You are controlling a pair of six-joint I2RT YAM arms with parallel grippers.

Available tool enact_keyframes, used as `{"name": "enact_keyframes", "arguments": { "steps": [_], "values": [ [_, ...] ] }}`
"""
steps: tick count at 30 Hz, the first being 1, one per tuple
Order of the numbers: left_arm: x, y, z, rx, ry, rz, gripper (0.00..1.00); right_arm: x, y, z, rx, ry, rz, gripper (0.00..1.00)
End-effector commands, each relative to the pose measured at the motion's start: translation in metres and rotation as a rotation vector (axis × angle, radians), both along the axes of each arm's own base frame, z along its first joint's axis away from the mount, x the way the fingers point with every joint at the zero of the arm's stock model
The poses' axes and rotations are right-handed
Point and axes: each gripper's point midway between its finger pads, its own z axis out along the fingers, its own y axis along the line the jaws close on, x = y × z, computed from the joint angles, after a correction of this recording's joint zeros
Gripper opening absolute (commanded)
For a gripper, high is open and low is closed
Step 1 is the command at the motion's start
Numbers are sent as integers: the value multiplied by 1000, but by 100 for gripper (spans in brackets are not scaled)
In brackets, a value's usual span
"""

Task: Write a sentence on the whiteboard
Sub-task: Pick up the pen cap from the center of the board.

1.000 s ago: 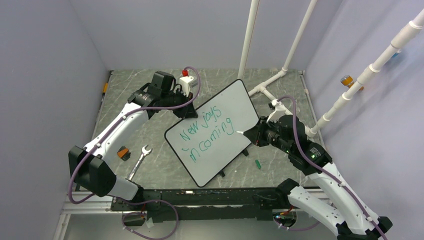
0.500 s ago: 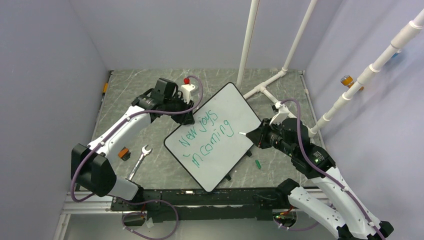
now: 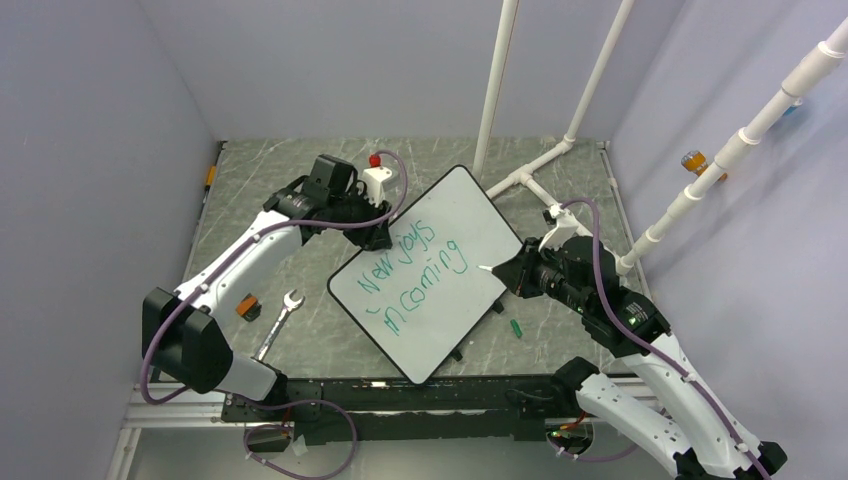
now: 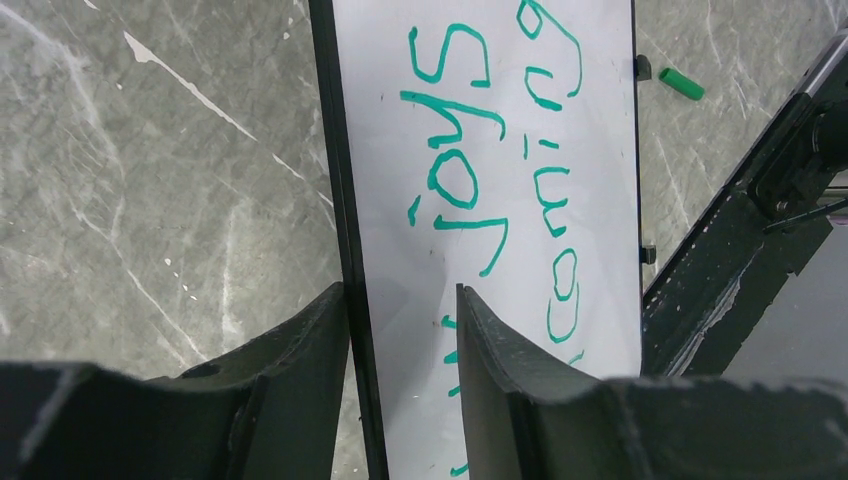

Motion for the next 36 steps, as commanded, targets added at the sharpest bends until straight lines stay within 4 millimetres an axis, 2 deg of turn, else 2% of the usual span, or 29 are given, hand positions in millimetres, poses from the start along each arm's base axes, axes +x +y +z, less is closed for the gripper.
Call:
{"name": "enact_keyframes", "arguments": {
  "steps": [1, 10, 13, 21, 25, 30, 31, 32, 36],
  "values": [
    [8, -6, 29, -30, -79, -8, 46, 0, -3, 8, 4, -26, -12, 0],
    [16, -3, 49, -11, -110, 15, 44, 2, -8, 17, -3, -47, -35, 0],
    [13, -4, 61, -20, -123, -3, 43, 6, -11, 29, 5, -69, -64, 0],
    [-12, -14, 94, -55, -193, -93, 45, 20, -29, 73, 35, -168, -193, 0],
    [-29, -31, 92, -14, -224, -182, 47, 32, -33, 102, 61, -221, -255, 0],
    [-57, -65, 84, 30, -330, -341, 48, 45, -42, 145, 86, -283, -337, 0],
    [-63, -71, 81, 36, -341, -374, 48, 48, -43, 148, 85, -287, -350, 0],
    [-67, -76, 79, 37, -349, -400, 48, 48, -45, 159, 95, -305, -363, 0],
    [-82, -100, 70, 16, -387, -491, 48, 51, -54, 182, 109, -336, -414, 0]
  ]
}}
